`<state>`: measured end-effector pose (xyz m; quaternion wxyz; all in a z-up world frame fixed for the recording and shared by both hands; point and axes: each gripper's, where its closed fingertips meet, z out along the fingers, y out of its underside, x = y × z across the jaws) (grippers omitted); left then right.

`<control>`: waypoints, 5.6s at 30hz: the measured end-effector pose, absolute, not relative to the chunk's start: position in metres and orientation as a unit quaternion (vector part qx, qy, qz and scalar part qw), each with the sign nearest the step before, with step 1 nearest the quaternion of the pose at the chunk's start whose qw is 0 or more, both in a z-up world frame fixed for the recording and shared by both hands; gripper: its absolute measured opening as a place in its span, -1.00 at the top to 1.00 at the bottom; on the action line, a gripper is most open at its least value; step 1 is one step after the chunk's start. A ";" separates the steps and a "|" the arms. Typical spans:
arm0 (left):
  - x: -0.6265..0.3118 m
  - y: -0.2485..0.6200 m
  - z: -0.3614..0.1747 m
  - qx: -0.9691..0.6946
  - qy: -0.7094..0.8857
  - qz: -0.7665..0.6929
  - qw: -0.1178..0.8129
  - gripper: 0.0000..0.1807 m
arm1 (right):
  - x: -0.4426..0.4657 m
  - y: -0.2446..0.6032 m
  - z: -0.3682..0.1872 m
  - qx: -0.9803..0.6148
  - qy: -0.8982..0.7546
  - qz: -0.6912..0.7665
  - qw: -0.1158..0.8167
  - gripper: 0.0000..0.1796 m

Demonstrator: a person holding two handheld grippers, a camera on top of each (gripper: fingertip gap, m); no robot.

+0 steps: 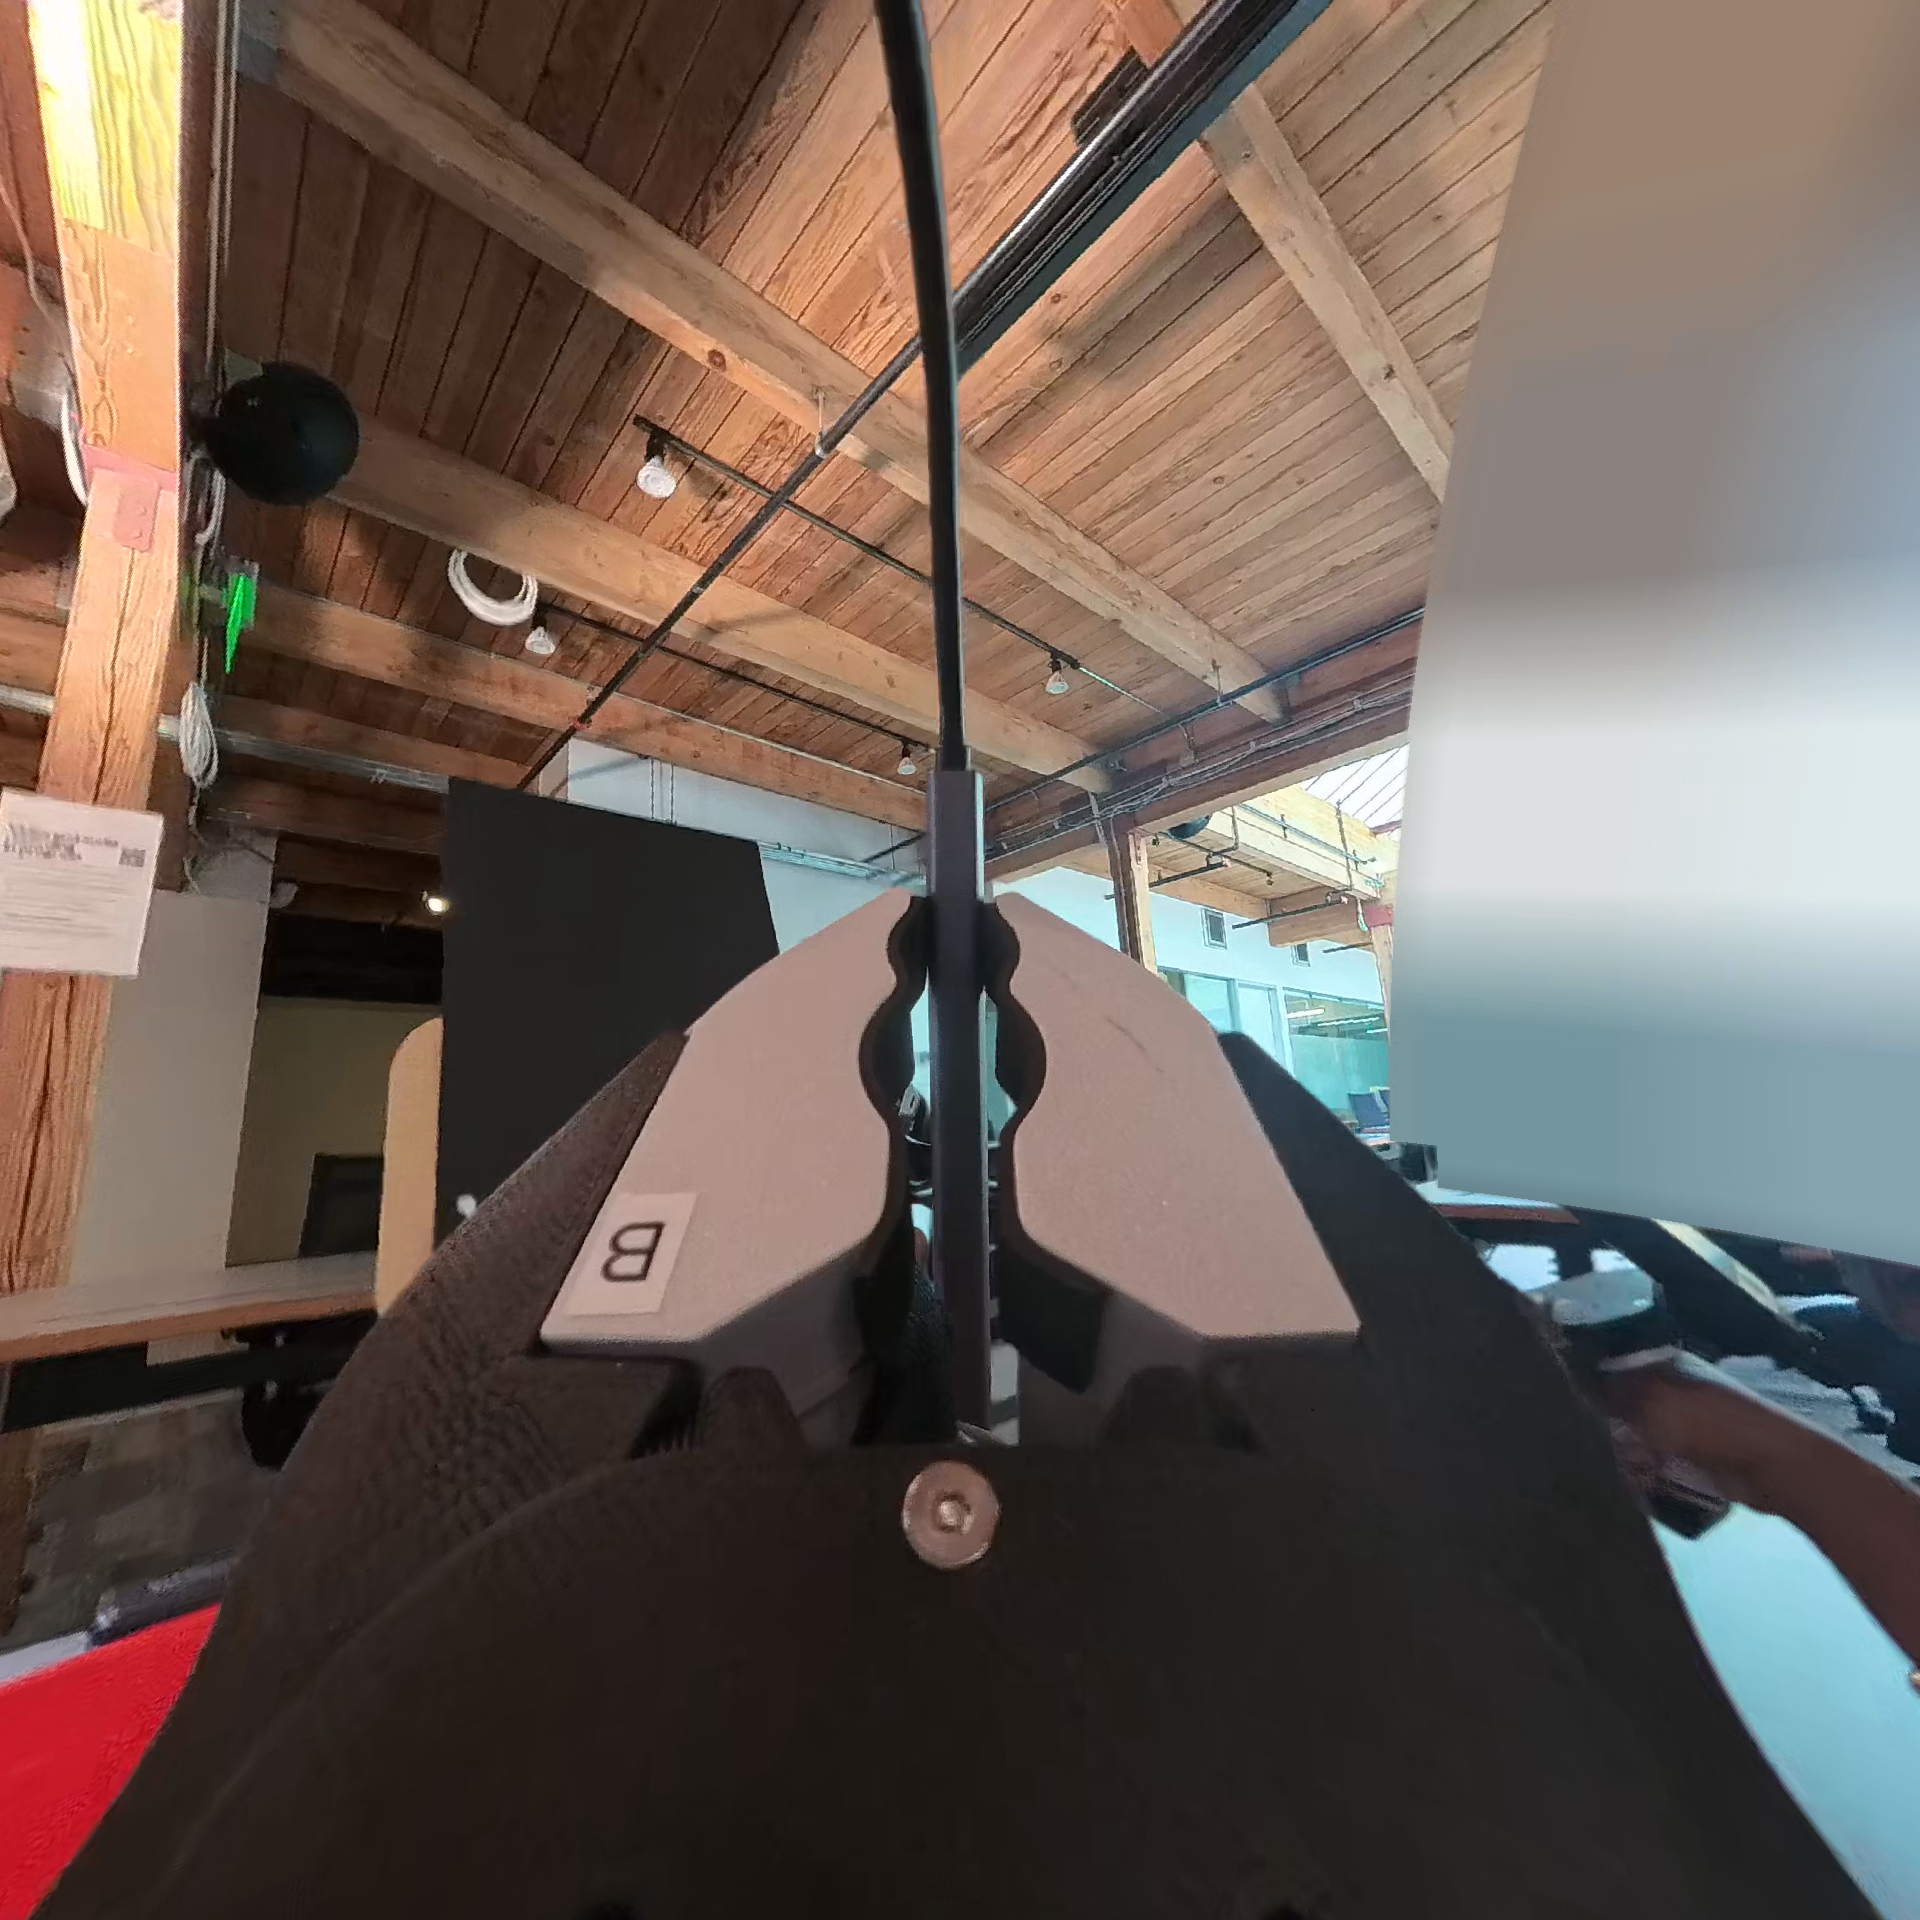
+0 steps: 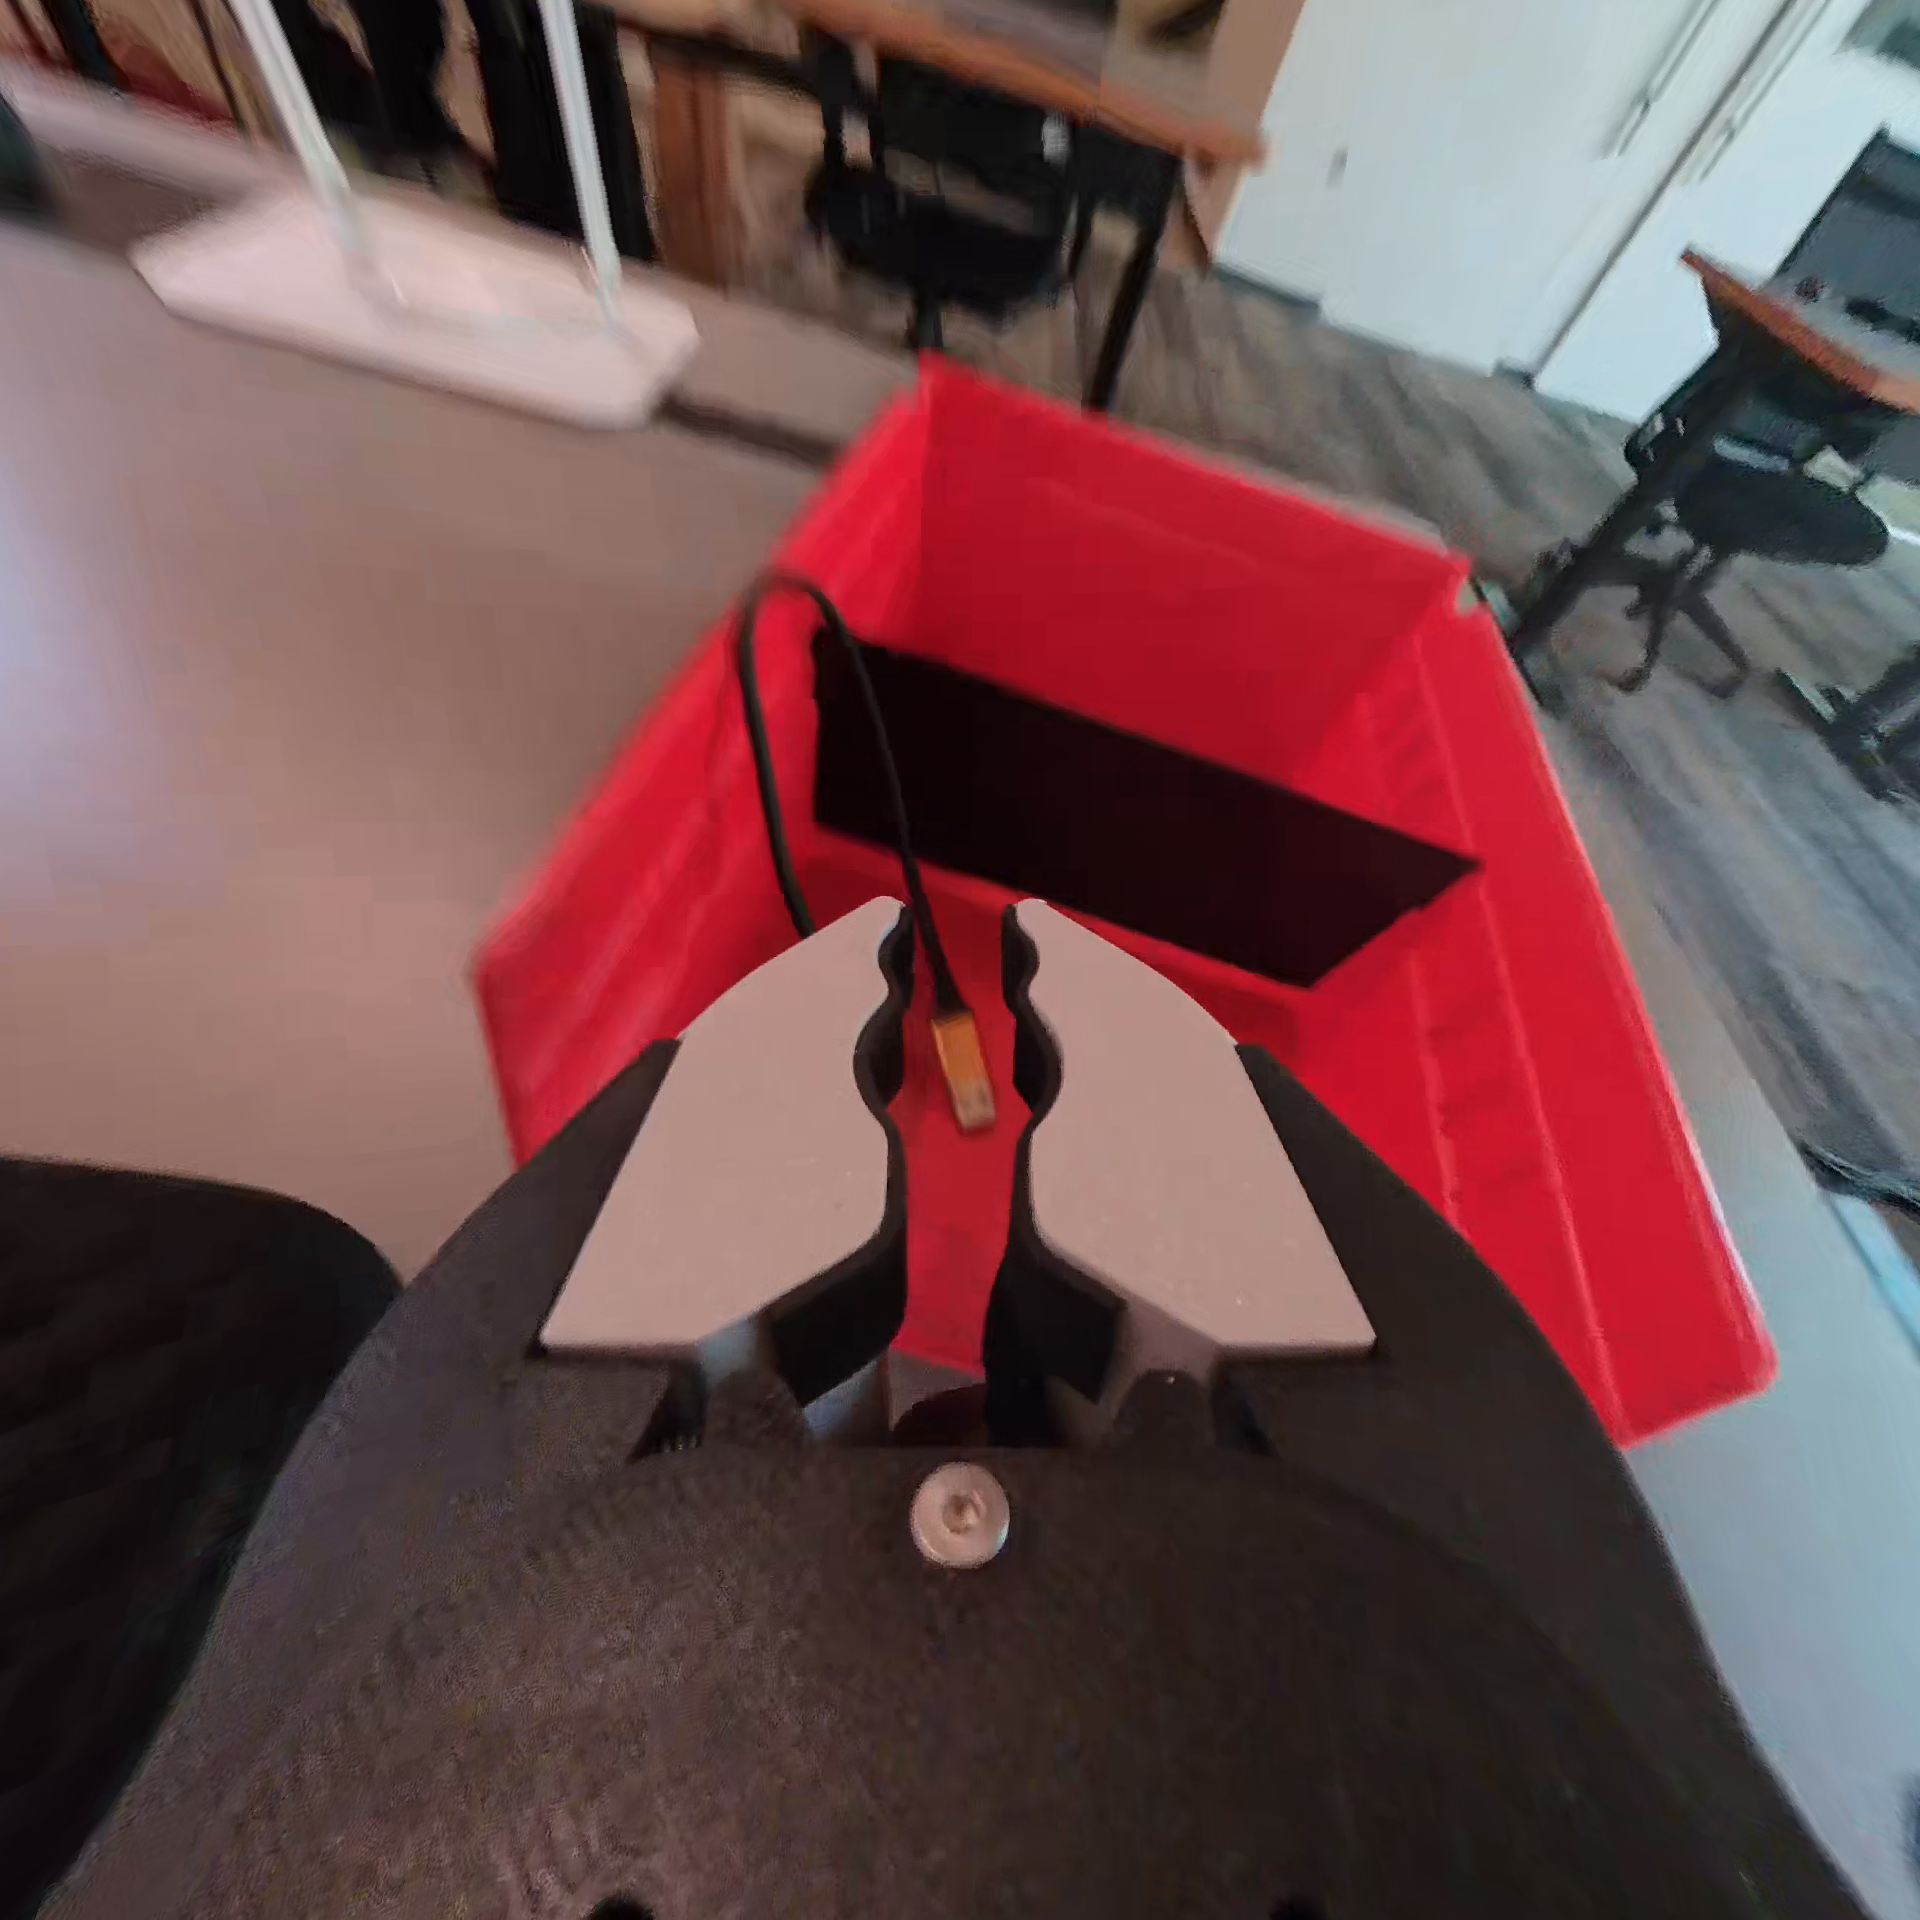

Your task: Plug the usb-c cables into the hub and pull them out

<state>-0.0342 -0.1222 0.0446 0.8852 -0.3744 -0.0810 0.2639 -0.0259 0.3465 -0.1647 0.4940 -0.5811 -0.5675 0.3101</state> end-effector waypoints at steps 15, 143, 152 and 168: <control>-0.041 -0.061 0.015 -0.467 -0.115 0.019 0.876 0.89 | 0.016 0.017 -0.019 -0.099 -0.610 0.746 0.249 0.70; -0.057 -0.002 -0.034 -0.626 0.055 0.558 0.542 0.51 | -0.061 0.038 -0.032 -0.251 -0.563 0.451 0.645 0.89; -0.060 -0.010 -0.032 -0.607 0.064 0.564 0.556 0.64 | -0.054 -0.001 -0.039 -0.227 -0.601 0.490 0.589 0.89; -0.073 -0.018 -0.042 -0.640 0.029 0.575 0.508 0.75 | -0.057 -0.017 -0.043 -0.169 -0.586 0.467 0.640 0.88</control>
